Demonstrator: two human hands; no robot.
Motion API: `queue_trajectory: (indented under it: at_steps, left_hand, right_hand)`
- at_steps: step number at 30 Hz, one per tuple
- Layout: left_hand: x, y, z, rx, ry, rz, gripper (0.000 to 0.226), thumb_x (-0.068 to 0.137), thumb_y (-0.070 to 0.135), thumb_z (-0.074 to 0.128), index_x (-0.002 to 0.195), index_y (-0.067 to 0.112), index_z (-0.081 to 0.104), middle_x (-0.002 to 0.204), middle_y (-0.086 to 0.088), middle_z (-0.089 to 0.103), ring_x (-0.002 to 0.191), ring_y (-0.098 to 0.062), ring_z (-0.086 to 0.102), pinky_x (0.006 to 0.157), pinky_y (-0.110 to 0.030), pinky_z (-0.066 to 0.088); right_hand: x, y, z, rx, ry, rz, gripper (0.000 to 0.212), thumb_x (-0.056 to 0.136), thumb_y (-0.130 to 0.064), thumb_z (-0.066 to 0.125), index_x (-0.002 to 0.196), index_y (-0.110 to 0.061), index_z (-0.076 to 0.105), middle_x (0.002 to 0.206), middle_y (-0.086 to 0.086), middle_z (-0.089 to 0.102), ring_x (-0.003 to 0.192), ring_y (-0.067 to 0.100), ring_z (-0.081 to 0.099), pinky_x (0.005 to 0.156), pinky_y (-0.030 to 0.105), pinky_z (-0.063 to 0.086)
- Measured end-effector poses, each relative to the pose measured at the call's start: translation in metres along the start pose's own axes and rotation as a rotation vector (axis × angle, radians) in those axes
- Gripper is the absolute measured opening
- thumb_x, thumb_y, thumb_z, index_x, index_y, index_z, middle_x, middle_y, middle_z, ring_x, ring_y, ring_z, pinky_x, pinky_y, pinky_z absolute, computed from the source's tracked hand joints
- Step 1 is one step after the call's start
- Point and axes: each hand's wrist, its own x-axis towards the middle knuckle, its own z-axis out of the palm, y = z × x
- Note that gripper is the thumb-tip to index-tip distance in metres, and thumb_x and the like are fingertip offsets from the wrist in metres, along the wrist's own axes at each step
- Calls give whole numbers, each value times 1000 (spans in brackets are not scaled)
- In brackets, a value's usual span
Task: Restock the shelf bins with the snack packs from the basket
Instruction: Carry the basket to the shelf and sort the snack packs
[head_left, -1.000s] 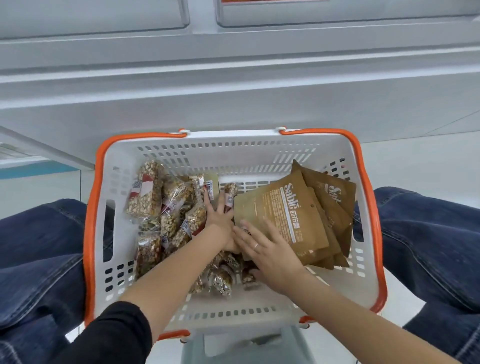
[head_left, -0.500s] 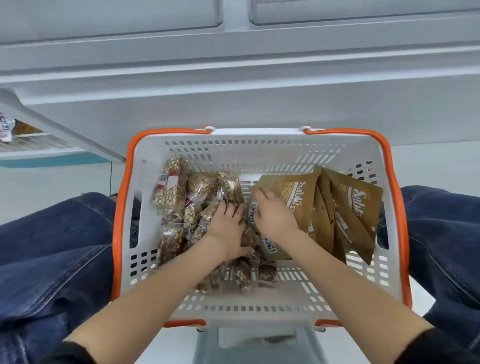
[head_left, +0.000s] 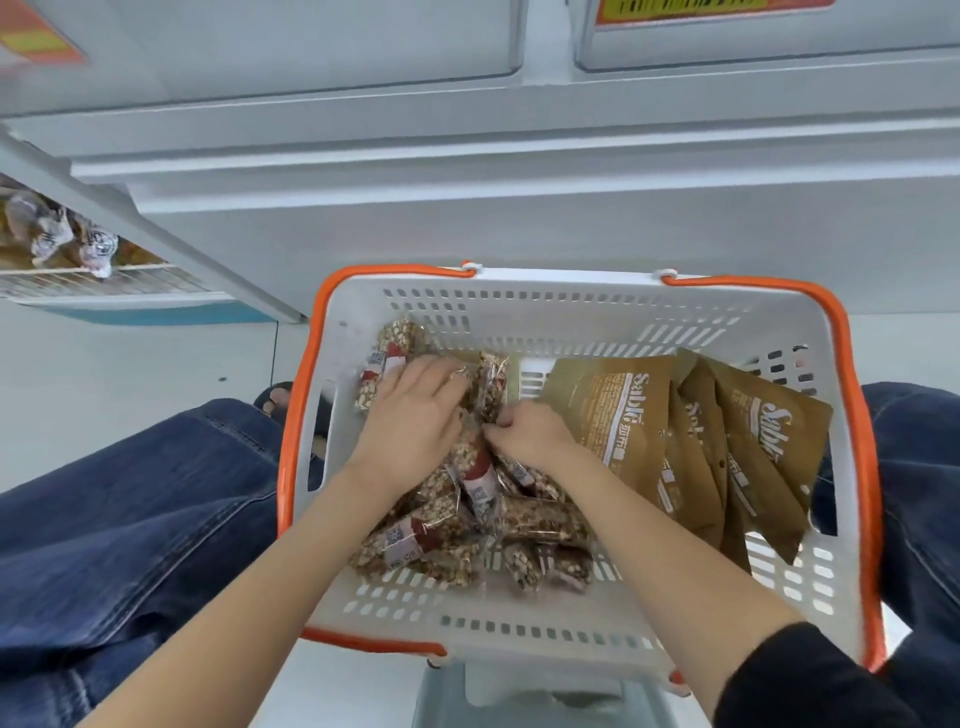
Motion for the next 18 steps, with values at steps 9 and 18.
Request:
queue_trajectory:
  at_steps: [9, 18]
  left_hand:
    - [16, -25, 23, 49, -265, -184, 50, 92, 34, 51, 140, 31, 35, 149, -4, 36, 146, -24, -2, 114, -53, 6]
    - [3, -38, 27, -62, -198, -144, 53, 82, 32, 57, 133, 29, 44, 143, -2, 43, 146, -22, 7, 113, -51, 12]
  right_hand:
    - [64, 11, -17, 693, 34, 328, 48, 99, -12, 43, 146, -7, 31, 142, 11, 45, 120, 29, 53, 98, 35, 46]
    - [76, 11, -11, 561, 258, 245, 22, 99, -19, 46, 108, -11, 64, 87, 3, 62, 57, 8, 44, 53, 22, 37]
